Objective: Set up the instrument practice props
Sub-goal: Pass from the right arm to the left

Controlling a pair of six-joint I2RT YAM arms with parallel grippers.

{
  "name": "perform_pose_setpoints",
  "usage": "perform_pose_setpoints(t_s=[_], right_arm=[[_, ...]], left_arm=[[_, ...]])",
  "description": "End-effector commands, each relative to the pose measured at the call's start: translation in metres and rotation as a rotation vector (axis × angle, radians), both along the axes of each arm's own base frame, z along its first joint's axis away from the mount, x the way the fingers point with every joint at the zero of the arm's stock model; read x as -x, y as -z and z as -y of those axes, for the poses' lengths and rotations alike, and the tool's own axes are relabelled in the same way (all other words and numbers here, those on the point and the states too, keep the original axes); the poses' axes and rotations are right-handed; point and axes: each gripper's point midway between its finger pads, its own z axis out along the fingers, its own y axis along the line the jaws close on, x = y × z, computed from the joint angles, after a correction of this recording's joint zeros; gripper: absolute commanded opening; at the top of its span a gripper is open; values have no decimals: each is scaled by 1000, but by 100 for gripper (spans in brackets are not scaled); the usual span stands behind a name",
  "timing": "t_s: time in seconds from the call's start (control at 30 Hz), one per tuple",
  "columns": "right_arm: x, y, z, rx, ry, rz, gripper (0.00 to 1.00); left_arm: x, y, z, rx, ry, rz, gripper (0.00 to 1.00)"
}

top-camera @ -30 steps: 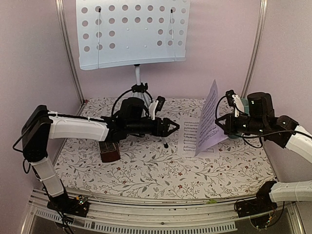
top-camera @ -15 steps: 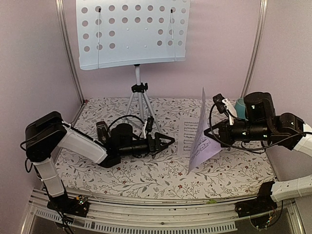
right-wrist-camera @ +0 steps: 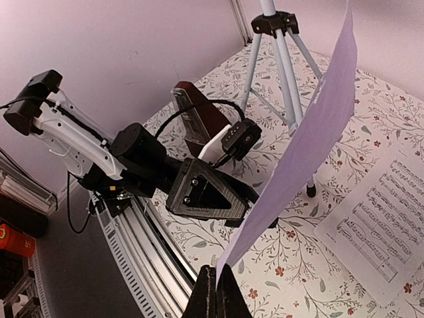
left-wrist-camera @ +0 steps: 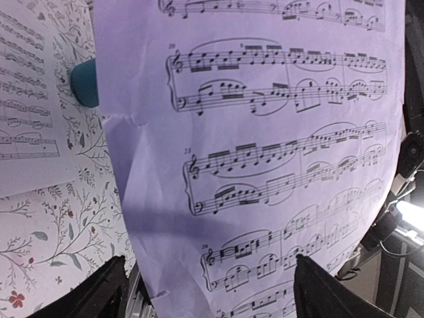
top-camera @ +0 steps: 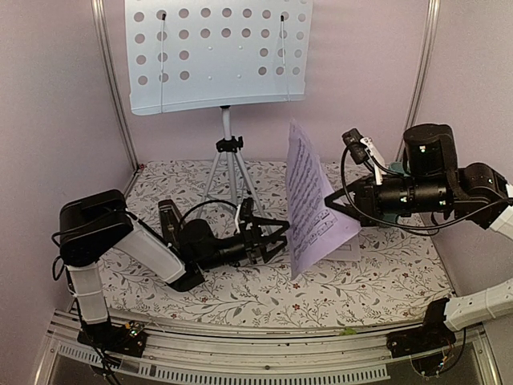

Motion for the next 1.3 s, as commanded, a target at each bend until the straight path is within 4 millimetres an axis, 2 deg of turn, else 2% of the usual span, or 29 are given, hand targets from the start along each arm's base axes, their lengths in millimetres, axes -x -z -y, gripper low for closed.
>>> perform_pose_setpoints(t_s=[0.0, 0.07, 0.2, 0.37, 0.53, 0.63, 0.77, 0.93, 1.0, 1.1, 1.2, 1.27], right_arm=[[8, -15, -1, -14, -28, -15, 0], [9, -17, 0, -22, -26, -20, 0], [17, -39, 6, -84, -35, -6, 0], [21, -31, 14, -61, -26, -29, 0], [25, -26, 24, -49, -12, -50, 0], [29, -24, 30, -44, -9, -66, 0], [31, -23, 39, -40, 13, -70, 0], [31, -13, 50, -27, 50, -77, 0], [29, -8, 55, -13, 78, -78, 0], [23, -7, 64, -8, 138, -66, 0], [15, -3, 74, 4, 201, -49, 16], [10, -6, 76, -9, 230, -24, 36]], left_arm=[[-1, -46, -6, 174, -29, 62, 86], [-2, -53, -6, 191, -33, 80, 86], [-3, -62, -9, 232, -47, 117, 84], [-8, -82, -13, 276, -63, 164, 76], [-11, -106, -23, 327, -92, 228, 55], [-10, -120, -20, 353, -77, 269, 45], [-9, -128, -17, 362, -73, 306, 25], [-8, -142, -21, 338, -96, 385, 11], [-6, -146, -22, 306, -104, 425, 2], [-2, -148, -21, 227, -117, 493, 0], [2, -148, -20, 112, -129, 580, 0], [5, -147, -20, 33, -125, 637, 0]])
